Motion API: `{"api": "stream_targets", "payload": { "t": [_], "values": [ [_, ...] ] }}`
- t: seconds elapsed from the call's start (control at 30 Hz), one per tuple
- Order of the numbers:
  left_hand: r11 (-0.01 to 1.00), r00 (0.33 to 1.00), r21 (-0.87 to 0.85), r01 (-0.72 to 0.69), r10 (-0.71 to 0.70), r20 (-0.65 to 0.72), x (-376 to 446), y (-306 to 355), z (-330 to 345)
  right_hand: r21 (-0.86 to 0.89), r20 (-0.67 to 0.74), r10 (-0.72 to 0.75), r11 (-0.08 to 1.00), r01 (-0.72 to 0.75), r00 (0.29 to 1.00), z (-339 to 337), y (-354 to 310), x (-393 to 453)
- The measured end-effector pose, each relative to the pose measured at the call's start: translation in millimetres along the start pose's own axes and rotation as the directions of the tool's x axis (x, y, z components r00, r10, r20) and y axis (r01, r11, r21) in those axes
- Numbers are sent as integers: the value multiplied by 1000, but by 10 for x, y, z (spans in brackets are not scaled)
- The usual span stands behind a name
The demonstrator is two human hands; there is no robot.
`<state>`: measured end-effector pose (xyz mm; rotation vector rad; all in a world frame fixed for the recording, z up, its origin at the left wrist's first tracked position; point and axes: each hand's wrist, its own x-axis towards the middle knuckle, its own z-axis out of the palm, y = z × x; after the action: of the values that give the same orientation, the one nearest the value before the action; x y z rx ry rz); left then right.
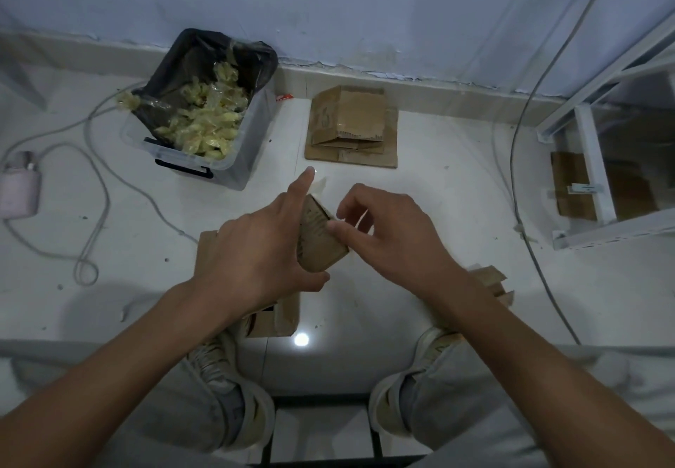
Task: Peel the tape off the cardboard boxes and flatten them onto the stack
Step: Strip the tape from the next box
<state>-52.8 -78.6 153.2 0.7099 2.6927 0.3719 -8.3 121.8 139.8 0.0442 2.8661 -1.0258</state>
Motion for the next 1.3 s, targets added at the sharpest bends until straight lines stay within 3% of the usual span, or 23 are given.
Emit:
{"api": "stream_targets", "payload": {
  "t": [0.17,0.3,0.37,0.5,0.6,0.77,0.93,1.1,1.2,1.3],
  "values": [
    [999,1000,32,7,-7,-22,20,11,71,5,-134,-14,1000,15,991,94,-17,-15],
    [999,999,5,36,-35,-34,48,10,122,321,-107,133,942,-93,985,105,-36,-23],
    [999,997,-25,20,-22,-70,43,32,129,340,-75,177,930,-142,981,100,-69,-18],
    [958,951,237,-158,213,-225,-56,90,266,212,-12,255,946,-247,967,109,-137,-29],
    [904,929,312,-293,347,-132,-56,92,391,330,-37,285,908,-257,958,54,-96,-1],
    [944,962,267,-192,235,-141,-22,33,246,540,47,379,769,-342,924,-2,-94,-12],
    [961,957,217,-171,214,-195,29,34,192,698,63,432,625,-349,900,7,-117,-70],
    [999,984,-30,-25,20,-178,-7,-9,102,843,119,521,396,-363,845,-65,-47,-97],
    [996,983,-92,-17,0,-181,-21,8,84,857,102,505,393,-334,857,-67,-50,-106],
    [997,980,-33,-70,62,-188,-19,12,22,873,74,488,390,-294,870,-85,-61,-92]
  ]
}}
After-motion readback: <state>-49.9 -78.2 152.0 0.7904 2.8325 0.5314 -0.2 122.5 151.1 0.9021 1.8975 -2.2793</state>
